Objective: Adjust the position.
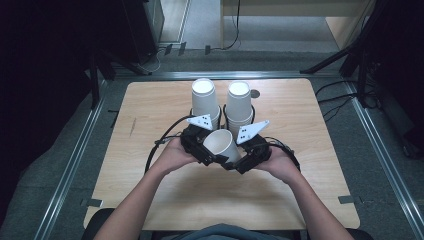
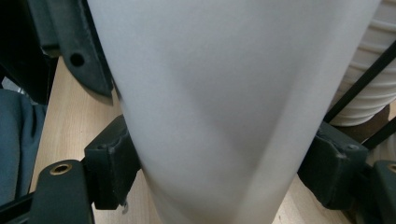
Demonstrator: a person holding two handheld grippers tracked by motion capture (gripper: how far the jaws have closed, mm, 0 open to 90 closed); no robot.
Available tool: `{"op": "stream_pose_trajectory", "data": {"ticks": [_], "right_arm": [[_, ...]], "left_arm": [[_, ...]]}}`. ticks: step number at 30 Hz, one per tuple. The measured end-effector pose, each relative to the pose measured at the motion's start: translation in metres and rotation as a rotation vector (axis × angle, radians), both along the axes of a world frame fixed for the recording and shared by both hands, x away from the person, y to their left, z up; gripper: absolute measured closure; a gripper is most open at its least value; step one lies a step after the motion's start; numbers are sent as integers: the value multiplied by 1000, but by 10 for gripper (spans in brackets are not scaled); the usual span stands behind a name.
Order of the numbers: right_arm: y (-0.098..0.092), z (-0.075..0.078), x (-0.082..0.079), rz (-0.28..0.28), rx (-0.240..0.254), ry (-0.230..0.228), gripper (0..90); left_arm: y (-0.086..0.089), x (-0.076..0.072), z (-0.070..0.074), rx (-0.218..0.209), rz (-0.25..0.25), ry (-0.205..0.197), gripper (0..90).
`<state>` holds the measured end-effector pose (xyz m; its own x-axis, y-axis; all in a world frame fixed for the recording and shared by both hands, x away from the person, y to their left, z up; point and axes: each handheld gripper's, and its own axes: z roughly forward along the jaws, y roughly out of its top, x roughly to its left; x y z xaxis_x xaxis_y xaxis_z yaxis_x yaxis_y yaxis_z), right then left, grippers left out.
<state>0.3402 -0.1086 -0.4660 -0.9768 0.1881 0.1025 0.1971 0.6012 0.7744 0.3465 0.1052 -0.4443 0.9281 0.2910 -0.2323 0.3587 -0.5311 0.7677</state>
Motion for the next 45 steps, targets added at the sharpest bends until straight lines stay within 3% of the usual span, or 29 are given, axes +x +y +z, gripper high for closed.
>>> {"op": "stream_pose_trajectory", "data": {"ticks": [4, 13, 20, 33, 38, 45], "right_arm": [[2, -1, 0, -3, -3, 2, 221], [4, -5, 0, 5, -29, 13, 214], [3, -3, -2, -8, -22, 19, 203], [-5, -3, -5, -46, -58, 14, 184], [-10, -1, -8, -37, -73, 5, 184], [-18, -1, -9, -65, -88, 24, 184]], "left_arm": [[0, -3, 0, -7, 5, -25, 65], [-1, -5, -2, 36, 1, -19, 107], [3, -3, 0, 22, 10, -9, 122], [12, -2, 2, 26, 15, 9, 122], [14, -2, 2, 44, 1, 18, 122], [16, -3, 0, 76, -14, 14, 122]]}}
